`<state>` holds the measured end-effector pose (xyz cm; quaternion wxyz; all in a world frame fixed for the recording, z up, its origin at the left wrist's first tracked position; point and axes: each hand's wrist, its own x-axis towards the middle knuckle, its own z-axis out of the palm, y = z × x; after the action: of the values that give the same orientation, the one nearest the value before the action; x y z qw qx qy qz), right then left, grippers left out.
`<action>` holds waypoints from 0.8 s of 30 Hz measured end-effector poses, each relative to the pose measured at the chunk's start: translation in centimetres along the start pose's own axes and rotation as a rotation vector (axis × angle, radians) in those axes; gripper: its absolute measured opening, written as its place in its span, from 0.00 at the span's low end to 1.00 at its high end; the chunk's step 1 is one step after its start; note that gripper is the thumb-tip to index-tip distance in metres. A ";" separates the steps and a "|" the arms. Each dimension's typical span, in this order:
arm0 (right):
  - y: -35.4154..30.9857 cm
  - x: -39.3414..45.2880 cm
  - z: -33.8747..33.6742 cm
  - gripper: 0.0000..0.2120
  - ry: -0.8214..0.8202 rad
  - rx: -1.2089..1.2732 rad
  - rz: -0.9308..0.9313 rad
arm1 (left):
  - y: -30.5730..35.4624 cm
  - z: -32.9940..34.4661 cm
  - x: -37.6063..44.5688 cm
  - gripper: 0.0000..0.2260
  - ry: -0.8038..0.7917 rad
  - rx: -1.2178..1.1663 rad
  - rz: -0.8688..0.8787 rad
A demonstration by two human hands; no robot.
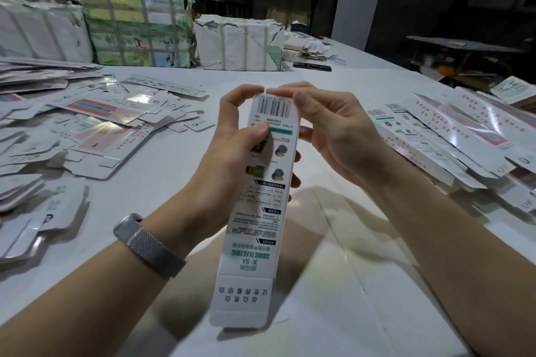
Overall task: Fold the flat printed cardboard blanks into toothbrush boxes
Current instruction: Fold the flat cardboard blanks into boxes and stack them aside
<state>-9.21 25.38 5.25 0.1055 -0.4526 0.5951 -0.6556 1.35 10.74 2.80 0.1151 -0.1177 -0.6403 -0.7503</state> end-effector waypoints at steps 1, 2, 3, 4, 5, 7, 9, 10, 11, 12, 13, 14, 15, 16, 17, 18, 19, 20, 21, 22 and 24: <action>0.1 0.0 0.2 0.13 0.000 0.005 0.006 | 0.0 -0.1 0.0 0.13 0.009 0.007 0.011; 0.1 0.0 0.4 0.13 0.003 0.009 0.013 | 0.0 -0.1 0.0 0.14 0.016 0.009 0.024; 0.1 -0.1 0.7 0.13 0.013 0.016 0.023 | -0.1 -0.2 0.0 0.13 0.020 0.009 0.034; 0.1 -0.1 0.9 0.12 0.031 0.017 0.031 | -0.2 -0.2 0.1 0.13 0.027 0.010 0.041; 0.1 -0.2 1.2 0.12 0.057 -0.002 0.037 | -0.3 -0.1 0.2 0.13 0.045 0.014 0.042; 0.3 -0.2 1.7 0.12 0.137 -0.104 0.046 | -0.5 0.3 0.3 0.14 0.095 0.018 0.036; 0.3 -0.1 2.1 0.15 0.218 -0.230 0.038 | -0.5 0.5 0.3 0.13 0.126 -0.011 0.051; 0.3 -0.1 2.2 0.17 0.246 -0.314 0.012 | -0.4 0.6 0.6 0.13 0.147 -0.005 0.073; 0.2 -0.1 2.3 0.19 0.260 -0.416 -0.027 | -0.2 0.7 1.0 0.15 0.184 0.058 0.101; 0.2 -0.2 2.4 0.21 0.259 -0.516 -0.059 | 0.0 0.7 1.6 0.19 0.257 0.173 0.123; 0.2 -0.2 2.6 0.23 0.242 -0.591 -0.071 | -0.2 0.1 1.7 0.22 0.296 0.268 0.179; 0.2 -0.2 2.8 0.25 0.210 -0.624 -0.059 | -0.8 -0.4 1.8 0.22 0.310 0.311 0.252; 0.3 -0.3 3.0 0.27 0.177 -0.628 -0.031 | -1.0 -0.5 1.8 0.22 0.321 0.341 0.312; 0.4 -0.3 3.2 0.29 0.157 -0.620 -0.001 | -1.1 -0.4 1.6 0.22 0.369 0.347 0.318; 0.4 -0.4 3.4 0.31 0.154 -0.616 0.025 | -1.0 0.1 1.7 0.23 0.391 0.305 0.304; 0.4 -0.5 3.4 0.32 0.161 -0.616 0.048 | -1.2 0.5 1.5 0.24 0.396 0.238 0.300; 0.3 -0.5 3.4 0.33 0.168 -0.622 0.068 | -1.3 0.6 1.5 0.25 0.374 0.150 0.293; -0.1 -0.5 3.2 0.32 0.175 -0.640 0.081 | -1.6 0.9 1.6 0.25 0.324 0.021 0.284; -0.6 -0.4 2.8 0.32 0.187 -0.658 0.086 | -1.7 1.0 1.5 0.25 0.258 -0.090 0.231; -1.4 -0.3 2.2 0.31 0.225 -0.662 0.080 | -1.4 1.0 1.6 0.26 0.173 -0.121 0.119; -3.4 -0.1 0.2 0.29 0.396 -0.641 0.032 | -1.3 0.1 0.8 0.23 0.008 -0.069 -0.035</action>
<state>-7.64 26.28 8.16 -0.1483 -0.3177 0.7862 -0.5089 0.16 11.05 1.82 0.1003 -0.1072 -0.6157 -0.7742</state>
